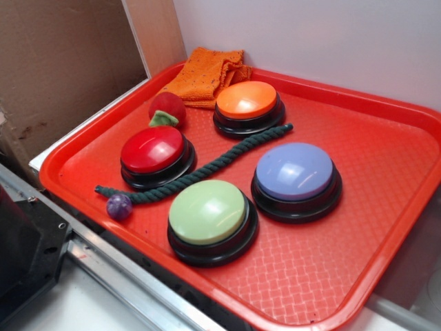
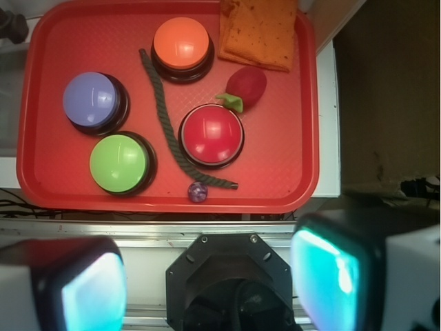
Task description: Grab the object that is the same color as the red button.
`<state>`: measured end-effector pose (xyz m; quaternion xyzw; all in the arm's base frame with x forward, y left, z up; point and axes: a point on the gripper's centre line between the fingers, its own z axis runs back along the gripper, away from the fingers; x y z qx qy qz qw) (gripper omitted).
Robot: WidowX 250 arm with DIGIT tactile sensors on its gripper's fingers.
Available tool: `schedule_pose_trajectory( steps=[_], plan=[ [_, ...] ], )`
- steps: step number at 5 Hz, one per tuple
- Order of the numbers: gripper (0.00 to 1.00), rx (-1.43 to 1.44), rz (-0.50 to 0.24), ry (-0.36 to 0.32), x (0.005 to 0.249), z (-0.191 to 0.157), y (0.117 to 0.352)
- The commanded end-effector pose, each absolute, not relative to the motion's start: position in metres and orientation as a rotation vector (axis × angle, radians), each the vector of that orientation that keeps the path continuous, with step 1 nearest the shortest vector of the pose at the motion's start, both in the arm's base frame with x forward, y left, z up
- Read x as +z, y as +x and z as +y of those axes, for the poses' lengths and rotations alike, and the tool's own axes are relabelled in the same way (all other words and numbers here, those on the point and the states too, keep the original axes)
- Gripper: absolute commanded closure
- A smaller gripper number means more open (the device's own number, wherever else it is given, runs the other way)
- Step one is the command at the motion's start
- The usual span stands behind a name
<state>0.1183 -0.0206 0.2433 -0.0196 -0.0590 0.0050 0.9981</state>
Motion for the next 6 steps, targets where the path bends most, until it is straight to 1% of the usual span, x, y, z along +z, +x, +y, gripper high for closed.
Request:
schedule_pose_trajectory(
  steps=[1, 2, 3, 4, 5, 6],
  plan=[
    [0.0, 0.01, -0.118, -0.039, 0.243, -0.021, 0.118],
    [0.0, 0.057, -0.144, -0.02, 0.228, -0.011, 0.132],
    [0.0, 0.137, -0.148, 0.003, 0.205, 0.005, 0.149],
    [0.0, 0.271, -0.155, 0.025, 0.177, 0.02, 0.167],
    [0.0, 0.415, -0.206, 0.08, 0.142, 0.032, 0.19],
    [0.0, 0.491, -0.274, 0.091, 0.115, 0.039, 0.215]
  ],
)
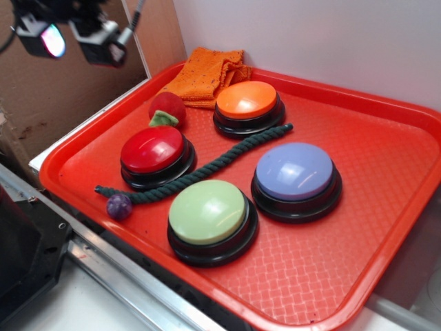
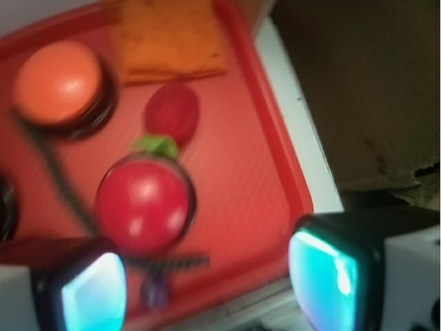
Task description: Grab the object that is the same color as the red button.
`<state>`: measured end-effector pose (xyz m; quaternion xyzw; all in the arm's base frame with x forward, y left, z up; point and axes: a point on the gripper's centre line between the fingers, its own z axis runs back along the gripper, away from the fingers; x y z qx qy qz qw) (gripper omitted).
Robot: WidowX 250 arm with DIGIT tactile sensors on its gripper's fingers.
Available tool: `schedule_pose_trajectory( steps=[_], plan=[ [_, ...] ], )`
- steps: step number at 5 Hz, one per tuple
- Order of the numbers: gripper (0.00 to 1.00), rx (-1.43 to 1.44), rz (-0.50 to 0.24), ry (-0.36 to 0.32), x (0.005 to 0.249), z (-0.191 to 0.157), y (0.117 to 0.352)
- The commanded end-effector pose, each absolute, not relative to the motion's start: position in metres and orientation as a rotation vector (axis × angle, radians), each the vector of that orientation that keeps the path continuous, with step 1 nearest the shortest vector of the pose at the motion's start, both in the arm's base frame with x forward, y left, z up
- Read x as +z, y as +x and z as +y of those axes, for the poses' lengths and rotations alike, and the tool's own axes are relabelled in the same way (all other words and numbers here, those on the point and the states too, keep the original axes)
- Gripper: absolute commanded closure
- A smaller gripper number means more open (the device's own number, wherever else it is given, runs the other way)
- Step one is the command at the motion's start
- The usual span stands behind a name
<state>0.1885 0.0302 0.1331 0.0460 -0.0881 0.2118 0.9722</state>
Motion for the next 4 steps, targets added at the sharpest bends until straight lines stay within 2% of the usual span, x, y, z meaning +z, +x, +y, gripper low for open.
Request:
schedule_pose_trajectory(
  steps=[1, 2, 4],
  plan=[
    [0.0, 0.527, -0.321, 0.042, 0.092, 0.043, 0.235],
    [0.0, 0.567, -0.369, 0.063, 0.078, 0.044, 0.25],
    [0.0, 0.61, -0.369, 0.041, 0.047, 0.055, 0.265]
  ],
)
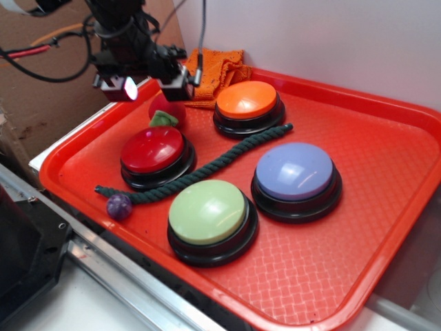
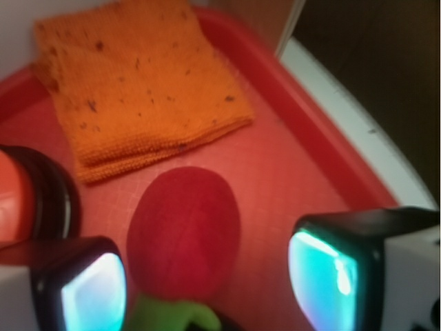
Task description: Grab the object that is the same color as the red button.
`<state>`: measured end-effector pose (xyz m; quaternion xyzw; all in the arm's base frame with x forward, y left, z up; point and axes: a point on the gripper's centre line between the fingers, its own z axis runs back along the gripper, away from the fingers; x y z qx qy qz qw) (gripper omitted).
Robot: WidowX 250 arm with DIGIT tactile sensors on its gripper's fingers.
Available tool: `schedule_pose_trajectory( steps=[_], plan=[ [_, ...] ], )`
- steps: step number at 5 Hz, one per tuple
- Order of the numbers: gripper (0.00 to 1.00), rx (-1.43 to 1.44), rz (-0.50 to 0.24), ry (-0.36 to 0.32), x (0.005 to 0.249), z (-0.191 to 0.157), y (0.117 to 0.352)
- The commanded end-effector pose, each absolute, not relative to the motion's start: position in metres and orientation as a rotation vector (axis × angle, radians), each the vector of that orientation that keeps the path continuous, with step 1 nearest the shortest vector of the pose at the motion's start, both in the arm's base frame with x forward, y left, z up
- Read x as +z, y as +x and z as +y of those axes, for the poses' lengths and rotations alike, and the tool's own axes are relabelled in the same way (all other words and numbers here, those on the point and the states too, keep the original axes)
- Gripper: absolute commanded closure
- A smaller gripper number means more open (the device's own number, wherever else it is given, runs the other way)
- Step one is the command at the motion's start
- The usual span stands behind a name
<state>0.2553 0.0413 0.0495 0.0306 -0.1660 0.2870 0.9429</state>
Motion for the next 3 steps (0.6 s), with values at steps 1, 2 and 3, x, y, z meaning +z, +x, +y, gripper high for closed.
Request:
schedule_pose_trajectory(
  steps=[1, 2, 3],
  plan=[
    [0.0, 0.626, -0.37, 0.034, 0.037, 0.057, 0.268],
    [0.0, 0.651, -0.356, 0.032, 0.034, 0.062, 0.268],
    [0.0, 0.677, -0.324, 0.004, 0.023, 0.068, 0.271]
  ],
)
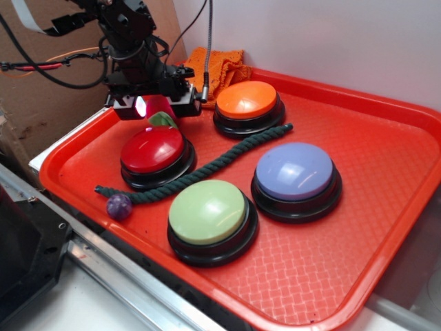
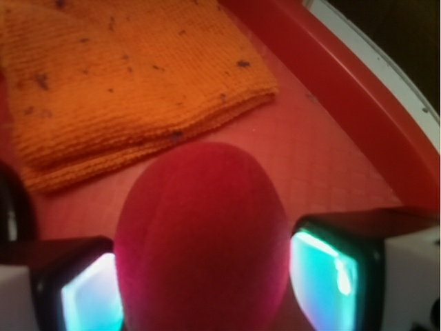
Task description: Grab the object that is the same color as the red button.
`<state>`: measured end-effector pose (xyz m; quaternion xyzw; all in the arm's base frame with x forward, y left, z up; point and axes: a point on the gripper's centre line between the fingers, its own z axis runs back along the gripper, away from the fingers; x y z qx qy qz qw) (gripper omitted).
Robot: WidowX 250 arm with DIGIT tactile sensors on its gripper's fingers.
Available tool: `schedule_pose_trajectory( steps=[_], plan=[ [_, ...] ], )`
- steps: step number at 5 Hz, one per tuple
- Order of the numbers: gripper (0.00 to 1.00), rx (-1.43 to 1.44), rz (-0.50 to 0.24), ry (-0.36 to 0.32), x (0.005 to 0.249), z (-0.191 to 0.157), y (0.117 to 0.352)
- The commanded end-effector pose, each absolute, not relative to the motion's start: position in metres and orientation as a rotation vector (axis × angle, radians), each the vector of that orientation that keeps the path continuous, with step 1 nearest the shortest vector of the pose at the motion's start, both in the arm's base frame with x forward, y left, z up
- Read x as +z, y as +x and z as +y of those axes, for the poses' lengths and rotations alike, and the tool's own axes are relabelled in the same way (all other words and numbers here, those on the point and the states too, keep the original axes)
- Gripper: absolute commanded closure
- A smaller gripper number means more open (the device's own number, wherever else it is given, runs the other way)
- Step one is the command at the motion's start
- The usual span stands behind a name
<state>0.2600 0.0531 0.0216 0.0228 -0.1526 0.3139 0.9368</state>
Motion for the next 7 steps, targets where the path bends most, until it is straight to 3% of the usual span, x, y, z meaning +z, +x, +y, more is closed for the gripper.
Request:
schedule_pose_trajectory(
  steps=[1, 2, 3, 4, 5, 6, 7],
  plan=[
    [0.51, 0.692, -0.33, 0.01, 0.022, 0.07, 0.27],
    [1.0, 0.661, -0.326, -0.009, 0.025, 0.068, 0.269],
    [1.0, 0.571, -0.285, 0.089, 0.046, 0.067, 0.266],
    [1.0, 0.472, -0.237, 0.164, 0.081, 0.047, 0.258],
    [1.0, 0.383, -0.24, 0.101, 0.112, 0.016, 0.244],
    [1.0, 0.346, -0.137, 0.023, 0.145, -0.008, 0.231],
    [1.0, 0.321, -0.119, -0.044, 0.171, -0.026, 0.22]
  ],
)
